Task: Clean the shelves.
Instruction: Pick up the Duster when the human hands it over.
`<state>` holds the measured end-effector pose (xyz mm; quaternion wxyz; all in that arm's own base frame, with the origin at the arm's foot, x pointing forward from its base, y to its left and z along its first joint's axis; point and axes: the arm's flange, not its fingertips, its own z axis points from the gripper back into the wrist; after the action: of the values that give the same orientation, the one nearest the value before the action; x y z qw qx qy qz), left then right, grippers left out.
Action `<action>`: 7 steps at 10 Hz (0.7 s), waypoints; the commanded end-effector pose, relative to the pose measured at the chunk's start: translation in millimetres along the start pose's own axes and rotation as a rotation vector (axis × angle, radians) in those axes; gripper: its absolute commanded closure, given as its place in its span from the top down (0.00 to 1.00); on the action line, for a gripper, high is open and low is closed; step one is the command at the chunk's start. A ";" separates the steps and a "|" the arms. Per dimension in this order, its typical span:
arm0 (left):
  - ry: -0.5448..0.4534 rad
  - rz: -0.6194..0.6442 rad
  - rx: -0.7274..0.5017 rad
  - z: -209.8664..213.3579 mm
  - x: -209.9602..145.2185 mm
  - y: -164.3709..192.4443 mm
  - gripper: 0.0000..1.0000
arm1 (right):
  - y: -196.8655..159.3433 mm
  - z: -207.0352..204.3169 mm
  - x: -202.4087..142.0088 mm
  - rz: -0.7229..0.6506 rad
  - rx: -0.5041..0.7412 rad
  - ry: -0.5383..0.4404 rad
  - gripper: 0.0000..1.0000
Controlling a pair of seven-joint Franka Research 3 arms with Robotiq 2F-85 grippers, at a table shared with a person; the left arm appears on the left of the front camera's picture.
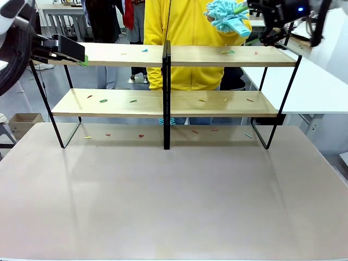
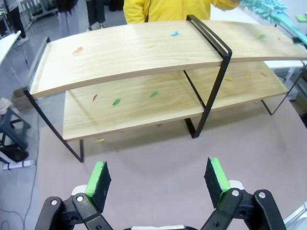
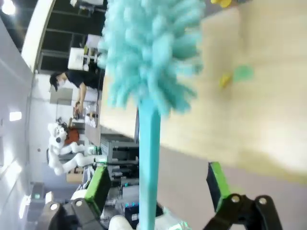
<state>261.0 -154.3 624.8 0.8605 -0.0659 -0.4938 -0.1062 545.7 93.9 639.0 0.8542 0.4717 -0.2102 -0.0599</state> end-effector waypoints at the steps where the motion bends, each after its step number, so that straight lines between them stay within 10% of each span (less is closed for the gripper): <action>1: -0.002 0.002 0.007 1.1 0.2 0.6 1.00 | 10.1 -0.3 7.9 -0.038 0.055 -0.081 1.00; 5: -0.002 0.002 0.007 1.1 0.2 0.6 1.00 | 4.9 -3.0 13.2 -0.096 0.076 -0.053 1.00; 7: -0.002 0.002 0.007 1.1 0.2 0.6 1.00 | 5.6 -1.8 11.7 -0.084 0.068 -0.048 0.69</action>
<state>260.9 -154.3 624.8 0.8605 -0.0660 -0.4939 -0.1062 559.4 94.1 643.8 0.8319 0.5019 -0.2162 -0.0966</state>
